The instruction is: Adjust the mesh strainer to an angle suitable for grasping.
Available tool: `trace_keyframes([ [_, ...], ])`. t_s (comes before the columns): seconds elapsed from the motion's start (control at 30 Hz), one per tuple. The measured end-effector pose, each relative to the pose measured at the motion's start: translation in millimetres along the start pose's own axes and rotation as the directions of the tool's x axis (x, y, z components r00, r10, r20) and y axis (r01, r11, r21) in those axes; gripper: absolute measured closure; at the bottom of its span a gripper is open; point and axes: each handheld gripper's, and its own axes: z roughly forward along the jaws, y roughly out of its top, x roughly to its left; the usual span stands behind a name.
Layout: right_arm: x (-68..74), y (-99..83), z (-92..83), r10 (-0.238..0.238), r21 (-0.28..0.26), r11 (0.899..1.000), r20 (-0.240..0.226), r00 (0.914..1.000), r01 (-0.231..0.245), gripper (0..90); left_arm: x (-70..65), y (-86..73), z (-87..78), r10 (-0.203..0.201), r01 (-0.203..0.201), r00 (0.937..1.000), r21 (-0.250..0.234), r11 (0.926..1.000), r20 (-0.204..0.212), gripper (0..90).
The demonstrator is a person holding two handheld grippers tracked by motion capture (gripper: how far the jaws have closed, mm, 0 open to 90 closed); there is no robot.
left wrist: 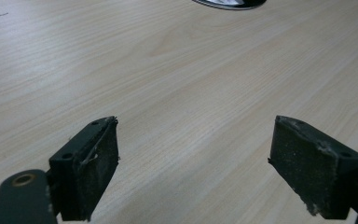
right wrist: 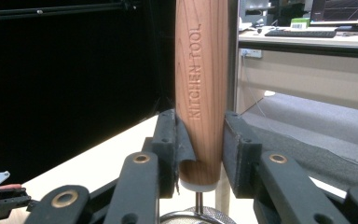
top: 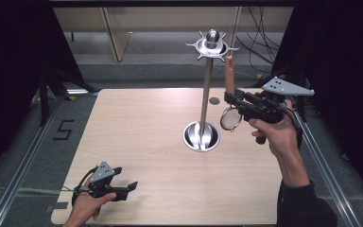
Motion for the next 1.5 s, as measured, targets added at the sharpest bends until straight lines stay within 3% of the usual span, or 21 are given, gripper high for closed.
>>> trace_keyframes([
  [0.1,1.6,1.8,2.2,0.018,-0.002,1.000,-0.008,0.9998,-0.018,69.8,-1.0,-0.2,1.0,-0.005,0.005,1.0000,0.004,1.0000,0.001,14.8],
  [0.13,-0.8,2.7,3.3,-0.013,-0.009,1.000,0.000,0.9999,0.013,69.8,-1.2,-0.3,1.3,-0.005,0.005,1.0000,0.004,1.0000,-0.001,14.8],
  [0.17,1.1,2.8,3.7,0.016,0.004,1.000,-0.006,0.9999,-0.016,69.8,-1.3,-0.4,1.3,-0.006,0.006,1.0000,0.004,1.0000,-0.001,14.8],
  [0.23,0.4,3.4,4.9,0.004,0.004,1.000,-0.010,0.9999,-0.004,69.8,-1.2,-0.1,1.2,-0.006,0.006,1.0000,0.002,1.0000,0.000,14.8],
  [0.3,0.5,4.4,8.0,0.008,0.008,1.000,0.000,1.0000,-0.008,69.8,1.0,0.3,0.5,0.016,-0.016,0.9999,0.013,0.9998,-0.007,14.8],
  [0.37,-0.7,4.5,9.3,0.001,0.010,1.000,0.007,1.0000,-0.001,69.8,0.6,0.2,0.2,0.012,-0.012,0.9999,0.013,0.9999,-0.006,14.8],
  [0.5,-2.3,4.3,14.4,0.031,0.026,0.999,0.001,0.9995,-0.031,69.9,-1.1,-0.1,1.0,-0.007,0.007,1.0000,0.003,1.0000,-0.001,14.8],
  [0.63,-4.3,4.2,18.8,0.019,0.031,0.999,-0.003,0.9998,-0.019,69.9,0.5,0.3,0.4,0.011,-0.010,0.9999,0.010,0.9999,-0.006,14.8],
  [0.73,-5.0,3.5,20.7,0.031,0.036,0.999,0.002,0.9995,-0.031,69.9,-0.6,0.2,0.3,0.001,-0.001,1.0000,0.006,1.0000,-0.002,14.8],
  [0.77,-6.8,3.4,22.1,0.010,0.028,1.000,-0.002,0.9999,-0.010,69.9,-1.0,0.2,1.0,-0.004,0.004,1.0000,-0.002,1.0000,0.001,14.8],
  [0.9,-6.1,2.9,23.8,0.035,0.047,0.998,-0.006,0.9994,-0.034,70.0,-1.3,0.0,1.0,-0.006,0.006,1.0000,0.002,1.0000,0.001,14.8],
  [0.93,-6.6,2.6,25.5,0.014,0.039,0.999,-0.006,0.9999,-0.014,70.0,-0.8,0.3,0.8,0.000,0.000,1.0000,0.005,1.0000,0.002,14.8],
  [0.97,-4.9,2.3,25.3,0.031,0.045,0.999,-0.008,0.9995,-0.030,70.0,-1.2,0.1,1.2,-0.006,0.006,1.0000,0.002,1.0000,0.003,14.8],
  [1.0,-5.7,2.1,26.4,0.017,0.037,0.999,-0.006,0.9998,-0.017,70.0,-1.2,0.1,1.2,-0.006,0.006,1.0000,0.002,1.0000,0.003,14.8],
  [1.1,-6.3,1.2,27.9,0.015,0.045,0.999,-0.004,0.9999,-0.014,70.1,-0.2,0.4,0.6,0.013,-0.013,0.9999,0.003,0.9999,0.004,14.8],
  [1.13,-5.9,0.9,28.1,0.028,0.057,0.998,-0.010,0.9995,-0.028,70.1,-1.4,0.2,1.0,-0.007,0.007,1.0000,-0.002,1.0000,0.004,14.8],
  [1.37,-7.4,-0.9,31.2,0.045,0.056,0.998,-0.020,0.9988,-0.043,69.7,-1.4,0.0,0.9,-0.008,0.008,1.0000,0.000,1.0000,0.003,14.8],
  [1.4,-7.9,-1.2,31.4,0.047,0.051,0.998,-0.014,0.9988,-0.046,69.2,0.9,0.4,0.2,0.026,-0.026,0.9996,0.008,0.9996,-0.004,14.8],
  [1.43,-7.9,-1.2,31.4,0.047,0.051,0.998,-0.014,0.9988,-0.046,69.2,0.9,0.4,0.2,0.026,-0.026,0.9996,0.008,0.9996,-0.004,14.8],
  [1.47,-9.4,-2.1,31.5,0.049,0.052,0.997,-0.008,0.9988,-0.049,68.3,-1.3,0.1,0.9,-0.007,0.007,1.0000,-0.001,1.0000,0.005,14.8],
  [1.5,-8.8,-2.6,30.7,0.056,0.050,0.997,0.002,0.9984,-0.056,68.0,-1.3,0.0,1.0,-0.010,0.010,0.9999,0.000,1.0000,0.004,14.8],
])
